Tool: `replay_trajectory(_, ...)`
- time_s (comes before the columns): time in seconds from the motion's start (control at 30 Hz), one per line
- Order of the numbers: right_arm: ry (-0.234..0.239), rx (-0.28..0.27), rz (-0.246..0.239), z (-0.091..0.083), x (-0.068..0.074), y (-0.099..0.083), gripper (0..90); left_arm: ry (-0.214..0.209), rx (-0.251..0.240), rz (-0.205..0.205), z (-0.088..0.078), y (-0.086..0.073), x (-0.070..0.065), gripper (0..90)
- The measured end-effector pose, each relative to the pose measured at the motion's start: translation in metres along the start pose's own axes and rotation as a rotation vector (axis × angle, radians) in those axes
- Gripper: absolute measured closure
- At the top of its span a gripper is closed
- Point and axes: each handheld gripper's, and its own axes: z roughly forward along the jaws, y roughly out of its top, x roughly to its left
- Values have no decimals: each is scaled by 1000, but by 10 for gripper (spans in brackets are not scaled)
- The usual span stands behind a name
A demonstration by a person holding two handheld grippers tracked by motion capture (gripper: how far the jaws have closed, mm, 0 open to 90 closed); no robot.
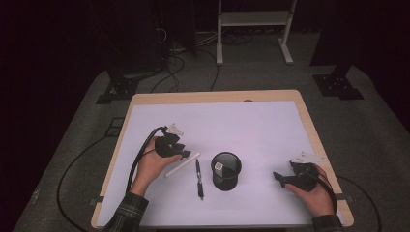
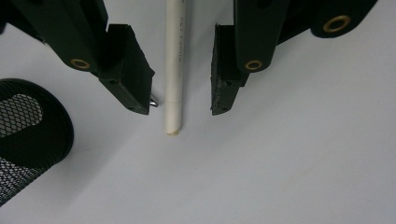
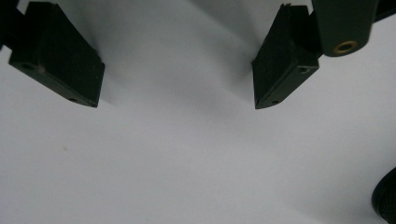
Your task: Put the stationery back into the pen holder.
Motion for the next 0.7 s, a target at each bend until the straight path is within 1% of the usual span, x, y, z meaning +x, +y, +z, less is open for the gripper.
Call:
replay_trajectory(0.03,0,-1,1,0,0,0,159,0,0,0,0,0,0,591)
replay_trajectory(0.07,0,-1,0,0,0,0,159,-5,18,3,4,1,0,596)
replay_trajectory(0.1,0,0,1,0,0,0,159,-5,18,3,4,1,0,597)
replay_trajectory(0.2,0,-1,1,0,0,0,159,-6,38,7,8,3,0,599)
replay_trajectory(0.23,0,-1,0,0,0,0,159,-10,38,-1,11,3,0,600)
replay_trajectory(0.27,0,-1,1,0,0,0,159,-14,46,3,12,3,0,599)
replay_trajectory(0.33,0,-1,1,0,0,0,159,-19,57,-2,17,3,0,599)
replay_trajectory(0.37,0,-1,1,0,0,0,159,-20,72,3,21,3,1,599)
replay_trajectory(0.43,1,-1,1,0,0,0,159,-20,80,2,23,3,1,599)
replay_trajectory(0.5,1,-1,1,0,0,0,159,-13,100,8,27,3,1,599)
replay_trajectory(0.6,1,-1,1,0,0,0,159,-13,111,10,30,4,0,599)
replay_trajectory(0.63,0,-1,0,0,0,0,159,-5,124,18,31,5,-1,599)
replay_trajectory(0.7,0,-1,0,0,0,0,159,-5,126,22,32,7,-1,599)
